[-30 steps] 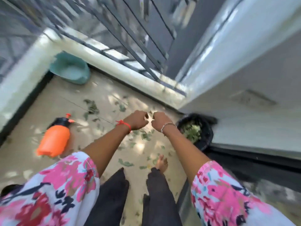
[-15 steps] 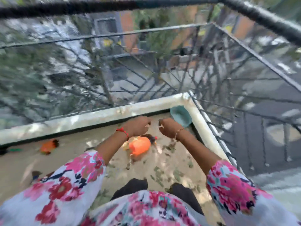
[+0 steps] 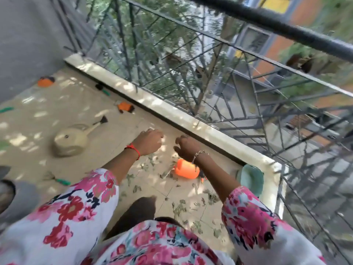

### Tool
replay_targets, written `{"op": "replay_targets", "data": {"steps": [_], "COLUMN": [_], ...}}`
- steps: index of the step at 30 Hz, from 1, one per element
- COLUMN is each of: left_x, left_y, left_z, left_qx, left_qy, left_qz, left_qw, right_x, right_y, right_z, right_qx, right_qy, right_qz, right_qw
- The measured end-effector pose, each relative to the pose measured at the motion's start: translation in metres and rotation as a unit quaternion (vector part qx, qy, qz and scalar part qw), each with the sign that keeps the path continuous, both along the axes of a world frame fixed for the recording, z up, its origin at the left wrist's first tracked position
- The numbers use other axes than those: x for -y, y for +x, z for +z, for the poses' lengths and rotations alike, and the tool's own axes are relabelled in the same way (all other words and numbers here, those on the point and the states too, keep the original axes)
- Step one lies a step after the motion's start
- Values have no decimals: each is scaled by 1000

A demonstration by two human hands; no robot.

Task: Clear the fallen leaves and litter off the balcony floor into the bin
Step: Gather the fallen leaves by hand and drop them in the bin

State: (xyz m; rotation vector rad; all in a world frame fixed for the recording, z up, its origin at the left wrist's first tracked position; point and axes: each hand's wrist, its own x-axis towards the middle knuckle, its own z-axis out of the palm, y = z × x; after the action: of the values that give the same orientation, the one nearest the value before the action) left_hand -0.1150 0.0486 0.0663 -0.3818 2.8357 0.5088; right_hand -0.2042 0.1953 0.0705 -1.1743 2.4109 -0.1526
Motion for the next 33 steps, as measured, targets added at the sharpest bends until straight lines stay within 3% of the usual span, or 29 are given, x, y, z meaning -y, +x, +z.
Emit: {"op": "replay_targets", "data": {"steps": [11, 24, 33], "left_x": [46, 190, 269], "left_y": [80, 119, 151], "left_z": [-17, -54, -64], "left_qx": [44, 52, 35], "left_qy": [33, 89, 124], "left_qz": [175, 251, 343], "left_qw": [983, 963, 930], "right_x": [69, 250, 345], "right_y": [33, 40, 59], "right_z": [-16, -38, -55], "right_qx": [44, 68, 77], "right_qy": [28, 68, 104], "right_qz": [150, 189, 231], "right_qw": [987, 977, 964]}}
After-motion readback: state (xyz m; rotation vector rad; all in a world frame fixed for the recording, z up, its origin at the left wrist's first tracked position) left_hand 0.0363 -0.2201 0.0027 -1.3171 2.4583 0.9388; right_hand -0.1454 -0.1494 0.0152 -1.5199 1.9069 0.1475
